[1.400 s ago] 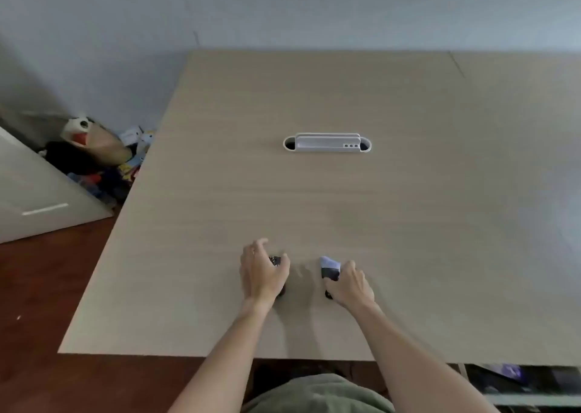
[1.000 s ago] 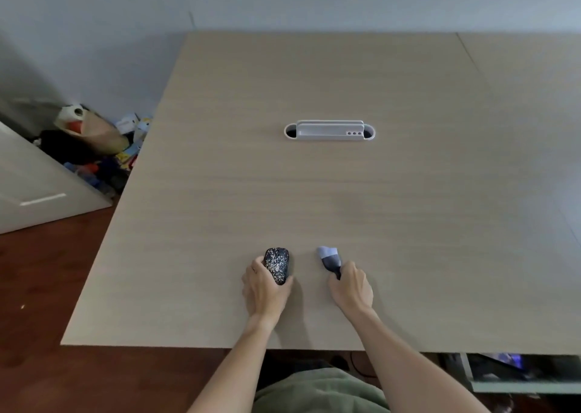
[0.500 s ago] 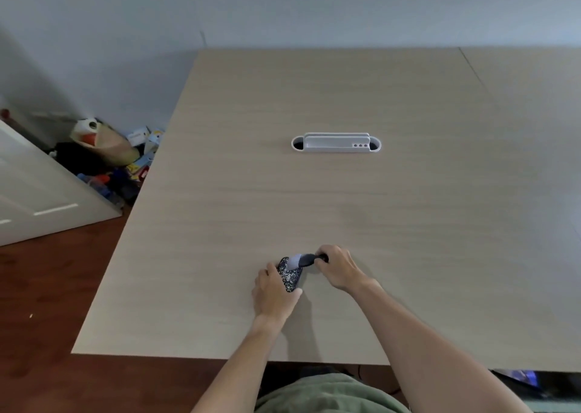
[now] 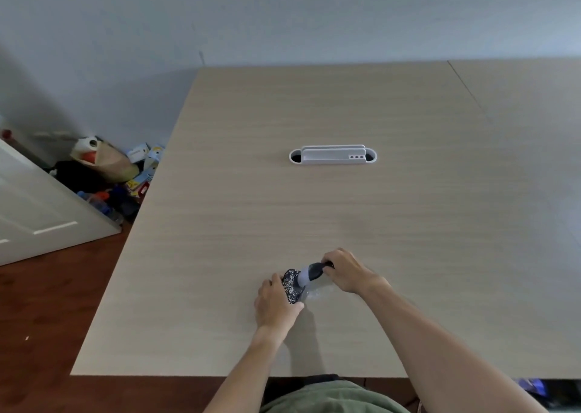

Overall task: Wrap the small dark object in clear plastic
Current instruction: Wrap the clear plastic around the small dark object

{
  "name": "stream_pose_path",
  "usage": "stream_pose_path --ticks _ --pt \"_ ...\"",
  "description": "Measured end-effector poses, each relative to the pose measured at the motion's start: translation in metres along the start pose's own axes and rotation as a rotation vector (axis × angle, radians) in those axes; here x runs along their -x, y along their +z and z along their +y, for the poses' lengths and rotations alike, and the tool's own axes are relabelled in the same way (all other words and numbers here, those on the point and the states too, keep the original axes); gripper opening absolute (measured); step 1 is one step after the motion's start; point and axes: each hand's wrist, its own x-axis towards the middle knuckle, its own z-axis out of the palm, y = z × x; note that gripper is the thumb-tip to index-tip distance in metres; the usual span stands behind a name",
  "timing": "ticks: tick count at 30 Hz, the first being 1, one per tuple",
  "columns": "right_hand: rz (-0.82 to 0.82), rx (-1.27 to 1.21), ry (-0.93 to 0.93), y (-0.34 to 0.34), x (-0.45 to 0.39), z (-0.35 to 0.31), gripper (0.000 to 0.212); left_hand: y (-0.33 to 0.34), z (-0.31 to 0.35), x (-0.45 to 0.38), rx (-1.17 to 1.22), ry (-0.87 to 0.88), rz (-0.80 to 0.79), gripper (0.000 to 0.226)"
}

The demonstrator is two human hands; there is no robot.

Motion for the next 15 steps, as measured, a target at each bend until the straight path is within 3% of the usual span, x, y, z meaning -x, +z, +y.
stream_pose_path --ticks 7,12,15 --pt "0.011 0.166 0.014 0.004 0.008 0.001 0.024 -0.004 0.001 -0.002 -0.076 0.051 -0.021 0.068" --pt "0.0 0.001 -0.036 0.005 0.008 -0.002 0.022 -0.004 0.001 -0.002 -0.079 0.063 -0.043 0.066" --pt "-0.014 0.044 -0.027 0.009 0.013 -0.002 0.024 -0.006 0.0 -0.003 -0.072 0.078 -0.06 0.066"
